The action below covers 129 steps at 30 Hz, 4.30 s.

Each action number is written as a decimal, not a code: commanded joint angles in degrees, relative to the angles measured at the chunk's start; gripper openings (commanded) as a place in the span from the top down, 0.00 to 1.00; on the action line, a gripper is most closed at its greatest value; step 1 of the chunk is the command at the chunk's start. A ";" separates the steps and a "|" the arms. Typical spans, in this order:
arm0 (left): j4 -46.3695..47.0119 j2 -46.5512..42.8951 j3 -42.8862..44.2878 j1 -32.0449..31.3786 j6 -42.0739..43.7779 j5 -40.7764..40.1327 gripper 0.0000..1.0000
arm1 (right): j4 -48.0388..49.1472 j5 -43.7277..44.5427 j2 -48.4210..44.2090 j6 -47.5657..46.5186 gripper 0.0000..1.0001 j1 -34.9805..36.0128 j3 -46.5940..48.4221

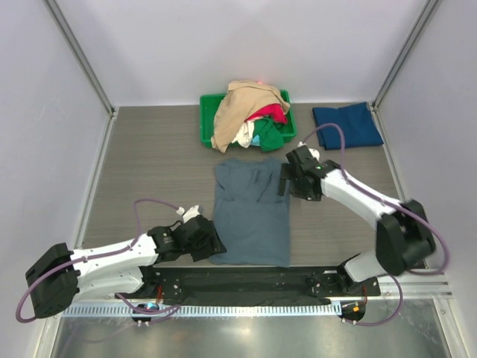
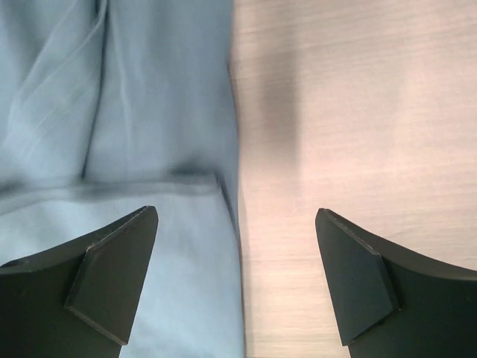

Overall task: Fold and stack the t-shirts
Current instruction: Fold the tshirt

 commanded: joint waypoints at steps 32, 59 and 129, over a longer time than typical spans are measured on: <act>-0.52 -5.44 -3.52 -0.49 -1.50 0.95 0.44 | 3.88 -2.22 -38.79 46.04 0.62 37.58 -42.30; 1.41 -2.81 -5.80 -3.74 -4.66 0.59 0.51 | -5.35 7.19 -42.56 45.43 0.99 37.58 -37.21; -16.25 38.84 55.00 33.34 33.91 7.80 1.00 | 0.09 0.60 1.10 0.08 0.99 -5.40 15.26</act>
